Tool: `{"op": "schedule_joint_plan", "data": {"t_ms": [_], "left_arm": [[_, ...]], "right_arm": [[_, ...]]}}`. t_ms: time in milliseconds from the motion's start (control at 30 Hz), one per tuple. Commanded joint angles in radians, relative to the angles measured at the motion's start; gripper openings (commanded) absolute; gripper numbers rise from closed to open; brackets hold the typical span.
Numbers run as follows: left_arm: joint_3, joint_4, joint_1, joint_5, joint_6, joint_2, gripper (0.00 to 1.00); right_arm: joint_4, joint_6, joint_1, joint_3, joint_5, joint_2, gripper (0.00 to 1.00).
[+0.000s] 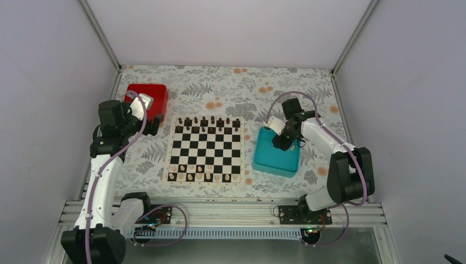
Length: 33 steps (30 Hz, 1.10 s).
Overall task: Set up the chess pieces on the board
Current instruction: Pick up the chess piece from the storage box.
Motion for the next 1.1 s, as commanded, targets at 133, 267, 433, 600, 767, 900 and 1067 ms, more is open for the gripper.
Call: {"op": "schedule_joint_plan", "data": {"t_ms": [133,267,433,600,767,900,1067], "left_arm": [[-0.01,0.008,0.005,0.019,-0.009,-0.023,1.0],[-0.012,0.009,0.007,0.018,-0.009,-0.024,1.0],[-0.015,0.012,0.007,0.018,-0.007,-0.021,1.0],[-0.017,0.015,0.007,0.02,-0.006,-0.015,1.0],[-0.018,0.014,0.007,0.024,-0.004,-0.014,1.0],[-0.019,0.014,0.007,0.026,-0.004,-0.015,1.0],[-0.019,0.015,0.007,0.028,-0.006,-0.014,1.0]], "right_arm": [[0.139,-0.031,-0.04,0.002,-0.018,0.079,0.52],[0.143,-0.033,-0.045,0.022,-0.031,0.143,0.5],[0.131,-0.034,-0.044,0.035,-0.046,0.176,0.41],[0.138,-0.035,-0.045,0.025,-0.048,0.174,0.26],[0.132,-0.036,-0.045,0.028,-0.051,0.176,0.15],[0.103,-0.036,-0.043,0.044,-0.045,0.157,0.09],[0.014,-0.026,-0.012,0.106,-0.053,0.078,0.06]]}}
